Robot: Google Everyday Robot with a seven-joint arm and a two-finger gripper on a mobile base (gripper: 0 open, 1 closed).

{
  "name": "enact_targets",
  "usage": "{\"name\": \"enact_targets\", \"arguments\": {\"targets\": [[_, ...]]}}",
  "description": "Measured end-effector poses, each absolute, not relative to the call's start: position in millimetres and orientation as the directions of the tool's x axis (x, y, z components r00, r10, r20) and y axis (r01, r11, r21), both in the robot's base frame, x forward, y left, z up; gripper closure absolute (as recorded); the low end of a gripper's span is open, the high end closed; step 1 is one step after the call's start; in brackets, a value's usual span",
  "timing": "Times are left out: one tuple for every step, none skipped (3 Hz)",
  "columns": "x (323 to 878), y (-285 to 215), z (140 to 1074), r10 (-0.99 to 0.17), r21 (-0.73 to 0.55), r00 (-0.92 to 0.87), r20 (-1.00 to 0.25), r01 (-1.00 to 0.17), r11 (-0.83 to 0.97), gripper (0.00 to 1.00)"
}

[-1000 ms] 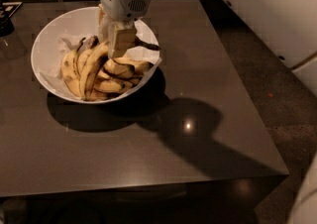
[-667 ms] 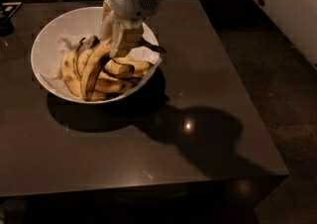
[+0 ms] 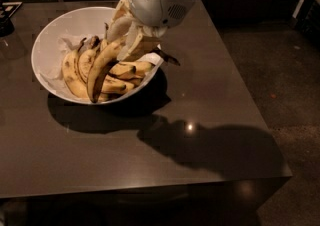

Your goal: Pick banana from white bowl

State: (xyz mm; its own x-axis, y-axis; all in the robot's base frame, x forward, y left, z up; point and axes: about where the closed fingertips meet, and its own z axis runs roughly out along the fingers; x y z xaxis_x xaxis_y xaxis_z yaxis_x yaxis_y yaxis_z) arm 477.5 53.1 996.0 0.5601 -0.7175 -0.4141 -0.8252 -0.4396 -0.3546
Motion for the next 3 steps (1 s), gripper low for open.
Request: {"name": "enact_targets", "arguments": {"targets": [[465, 39, 1000, -0.709, -0.377, 0.551, -0.439, -0.83, -0.411, 1.0], [459, 27, 1005, -0.705, -0.398, 0.548, -0.45, -0.83, -0.391, 1.0], [450, 16, 1009, -0.706, -0.419, 0.543, -0.454, -0.83, -0.368, 1.0]]}}
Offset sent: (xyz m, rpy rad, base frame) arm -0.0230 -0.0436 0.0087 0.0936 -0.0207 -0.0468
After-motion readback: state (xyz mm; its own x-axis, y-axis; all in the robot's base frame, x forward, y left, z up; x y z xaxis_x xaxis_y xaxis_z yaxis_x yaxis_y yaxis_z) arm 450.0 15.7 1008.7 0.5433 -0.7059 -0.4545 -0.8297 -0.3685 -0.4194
